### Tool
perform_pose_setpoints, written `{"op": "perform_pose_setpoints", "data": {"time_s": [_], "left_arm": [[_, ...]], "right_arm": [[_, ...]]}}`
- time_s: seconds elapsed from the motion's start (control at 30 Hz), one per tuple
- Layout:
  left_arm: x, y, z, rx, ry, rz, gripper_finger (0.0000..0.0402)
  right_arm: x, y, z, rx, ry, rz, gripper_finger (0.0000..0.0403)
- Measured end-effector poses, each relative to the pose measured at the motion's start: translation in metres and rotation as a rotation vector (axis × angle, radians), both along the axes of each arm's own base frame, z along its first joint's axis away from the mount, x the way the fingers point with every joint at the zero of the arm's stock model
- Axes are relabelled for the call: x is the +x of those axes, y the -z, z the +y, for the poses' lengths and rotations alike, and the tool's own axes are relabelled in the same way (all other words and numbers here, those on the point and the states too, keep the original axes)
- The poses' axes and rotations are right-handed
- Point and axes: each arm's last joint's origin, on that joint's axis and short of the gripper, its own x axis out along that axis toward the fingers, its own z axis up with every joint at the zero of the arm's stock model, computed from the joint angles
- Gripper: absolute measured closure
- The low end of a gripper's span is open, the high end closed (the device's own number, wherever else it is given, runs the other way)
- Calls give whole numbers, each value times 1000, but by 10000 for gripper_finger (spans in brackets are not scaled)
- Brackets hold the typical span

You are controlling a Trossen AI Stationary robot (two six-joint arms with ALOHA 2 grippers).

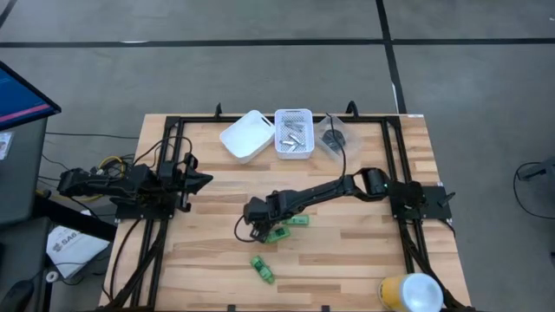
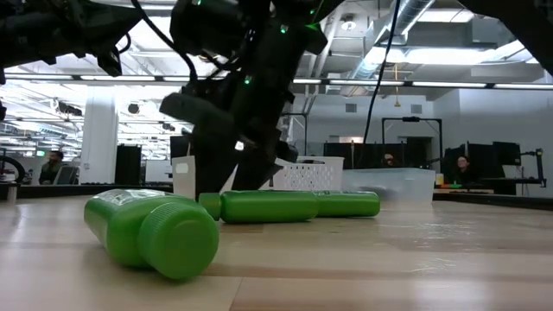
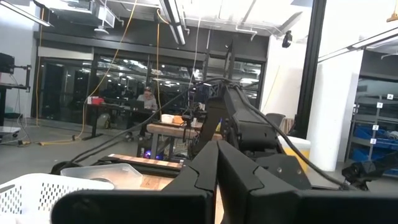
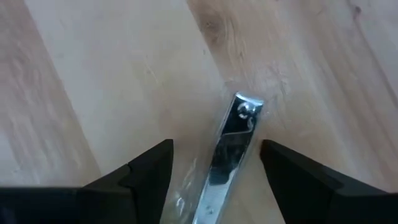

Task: Pick & Place Travel size toiletries
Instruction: Put the silver nail cutter into the right white bin

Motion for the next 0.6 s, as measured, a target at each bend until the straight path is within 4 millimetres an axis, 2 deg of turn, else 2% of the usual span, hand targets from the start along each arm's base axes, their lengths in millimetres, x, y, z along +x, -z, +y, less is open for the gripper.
{"op": "perform_pose_setpoints", "data": {"time_s": [0.1,0.17,0.4,0.47,0.6], "left_arm": [[0,0,0,0,0,0,400],[0,0,0,0,0,0,400],[0,0,0,0,0,0,400],[0,0,0,0,0,0,400],[0,0,0,0,0,0,400]], "right_arm": [[-1,0,0,0,-1,11,174],[-1,1,-1,-1,-1,17,196],[-2,2,-7,2,-35,41,334],[-2,2,-10,0,-51,42,362],[1,2,-14,3,-61,21,362]]}}
